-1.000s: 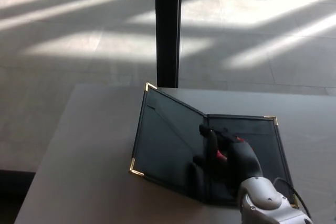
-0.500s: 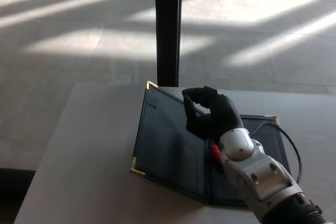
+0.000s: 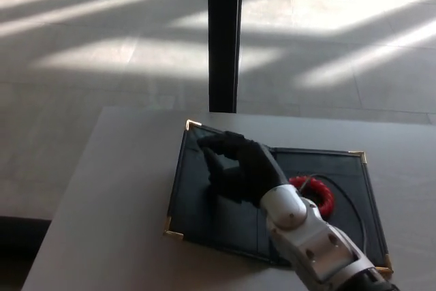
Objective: There is a diary kept infront of the robot and the robot uses its right hand to grab its cover and puses it to the left to open it.
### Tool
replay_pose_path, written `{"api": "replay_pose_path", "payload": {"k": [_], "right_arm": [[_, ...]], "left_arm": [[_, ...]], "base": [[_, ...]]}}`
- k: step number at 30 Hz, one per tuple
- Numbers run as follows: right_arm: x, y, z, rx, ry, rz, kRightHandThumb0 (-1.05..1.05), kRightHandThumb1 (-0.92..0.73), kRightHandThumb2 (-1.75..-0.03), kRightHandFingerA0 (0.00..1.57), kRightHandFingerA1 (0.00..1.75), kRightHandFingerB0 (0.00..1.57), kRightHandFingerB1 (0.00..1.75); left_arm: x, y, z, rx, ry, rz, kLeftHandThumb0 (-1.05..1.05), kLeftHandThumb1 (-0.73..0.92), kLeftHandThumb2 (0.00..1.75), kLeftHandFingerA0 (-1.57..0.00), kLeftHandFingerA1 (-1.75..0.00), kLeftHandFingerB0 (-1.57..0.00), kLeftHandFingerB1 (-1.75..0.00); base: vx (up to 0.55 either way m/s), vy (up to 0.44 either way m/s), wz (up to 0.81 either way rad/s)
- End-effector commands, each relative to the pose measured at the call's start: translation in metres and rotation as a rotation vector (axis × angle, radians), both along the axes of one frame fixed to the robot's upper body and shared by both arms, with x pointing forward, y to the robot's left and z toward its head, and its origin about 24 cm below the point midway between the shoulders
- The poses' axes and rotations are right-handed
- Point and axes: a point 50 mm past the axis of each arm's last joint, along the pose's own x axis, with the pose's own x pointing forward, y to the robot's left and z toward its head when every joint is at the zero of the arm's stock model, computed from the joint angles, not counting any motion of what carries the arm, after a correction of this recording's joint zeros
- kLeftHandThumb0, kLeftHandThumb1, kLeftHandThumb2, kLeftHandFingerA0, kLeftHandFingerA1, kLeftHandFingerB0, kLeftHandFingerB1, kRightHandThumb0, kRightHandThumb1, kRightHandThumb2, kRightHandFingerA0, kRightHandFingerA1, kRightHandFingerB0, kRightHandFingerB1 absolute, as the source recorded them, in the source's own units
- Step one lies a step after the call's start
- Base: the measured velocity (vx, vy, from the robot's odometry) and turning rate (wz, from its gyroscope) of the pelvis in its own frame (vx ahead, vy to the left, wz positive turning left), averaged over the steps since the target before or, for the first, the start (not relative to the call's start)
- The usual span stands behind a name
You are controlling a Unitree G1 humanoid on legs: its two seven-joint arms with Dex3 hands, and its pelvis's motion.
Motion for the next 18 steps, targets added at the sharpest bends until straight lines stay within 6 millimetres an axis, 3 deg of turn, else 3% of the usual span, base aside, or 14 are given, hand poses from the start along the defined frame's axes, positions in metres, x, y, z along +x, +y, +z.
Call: {"api": "replay_pose_path", "payload": {"k": [1, 4, 5, 6, 7, 8, 9, 10, 13, 17, 18], "right_arm": [[0.018, -0.040, 0.036, 0.007, -0.096, -0.070, -0.83, -0.92, -0.73, 0.42, 0.56, 0.30, 0.44], [0.033, -0.075, 0.072, 0.009, -0.184, -0.159, -0.83, -0.92, -0.75, 0.42, 0.53, 0.32, 0.42], [0.037, -0.094, 0.100, 0.086, -0.235, -0.209, -0.85, -0.92, -0.73, 0.42, 0.55, 0.31, 0.43], [0.038, -0.093, 0.101, 0.085, -0.233, -0.204, -0.85, -0.92, -0.73, 0.42, 0.55, 0.31, 0.43], [0.037, -0.106, 0.121, 0.110, -0.280, -0.241, -0.85, -0.92, -0.74, 0.45, 0.53, 0.31, 0.43], [0.036, -0.110, 0.129, 0.120, -0.298, -0.253, -0.85, -0.92, -0.74, 0.45, 0.53, 0.31, 0.43], [0.035, -0.118, 0.142, 0.168, -0.318, -0.263, -0.85, -0.92, -0.73, 0.43, 0.56, 0.31, 0.46], [0.033, -0.131, 0.158, 0.212, -0.349, -0.291, -0.84, -0.92, -0.74, 0.43, 0.56, 0.29, 0.45], [0.021, -0.166, 0.193, 0.324, -0.422, -0.338, -0.85, -0.92, -0.74, 0.43, 0.55, 0.29, 0.46], [0.004, -0.202, 0.208, 0.405, -0.464, -0.386, -0.84, -0.92, -0.73, 0.39, 0.54, 0.24, 0.44], [0.004, -0.202, 0.208, 0.407, -0.463, -0.382, -0.84, -0.92, -0.73, 0.39, 0.54, 0.24, 0.44]], "left_arm": [[-0.008, 0.006, 0.002, 0.020, 0.034, 0.017, -1.05, 0.92, 1.19, -0.32, -1.70, -0.20, -1.38], [-0.010, 0.006, 0.000, -0.003, 0.014, 0.028, -1.05, 0.92, 1.19, -0.23, -1.70, -0.14, -1.39], [-0.014, 0.006, -0.001, -0.010, 0.013, 0.023, -0.88, 0.61, 1.49, -0.19, -1.05, 0.00, -0.88], [-0.015, 0.006, -0.002, -0.012, 0.013, 0.027, -0.88, 0.61, 1.49, -0.19, -1.05, 0.00, -0.88], [-0.016, 0.006, -0.002, -0.009, 0.015, 0.033, -1.05, 0.92, 1.17, -0.27, -1.70, -0.17, -1.41], [-0.018, 0.006, -0.003, -0.009, 0.017, 0.037, -1.05, 0.92, 1.17, -0.27, -1.70, -0.17, -1.41], [-0.019, 0.006, -0.004, -0.005, 0.023, 0.034, -0.98, 0.67, 1.56, -0.30, -1.17, 0.00, -0.93], [-0.021, 0.005, -0.005, -0.009, 0.028, 0.037, -1.05, 0.92, 1.18, -0.28, -1.67, -0.17, -1.36], [-0.024, 0.005, -0.006, -0.017, 0.025, 0.046, -1.05, 0.92, 1.17, -0.26, -1.68, -0.16, -1.37], [-0.028, 0.005, -0.008, -0.022, 0.027, 0.052, -1.05, 0.92, 1.17, -0.24, -1.66, -0.15, -1.36], [-0.029, 0.005, -0.008, -0.022, 0.026, 0.055, -1.05, 0.92, 1.17, -0.24, -1.66, -0.15, -1.36]], "base": [[0.00, 0.000, 0.00], [0.00, 0.000, 0.00], [0.00, 0.000, 0.00], [0.00, 0.000, 0.00], [0.00, 0.000, 0.00], [0.00, 0.000, 0.00], [0.00, 0.000, 0.00], [0.00, 0.000, 0.00], [0.00, 0.000, 0.00], [0.00, 0.000, 0.00], [0.00, 0.000, 0.00]]}}
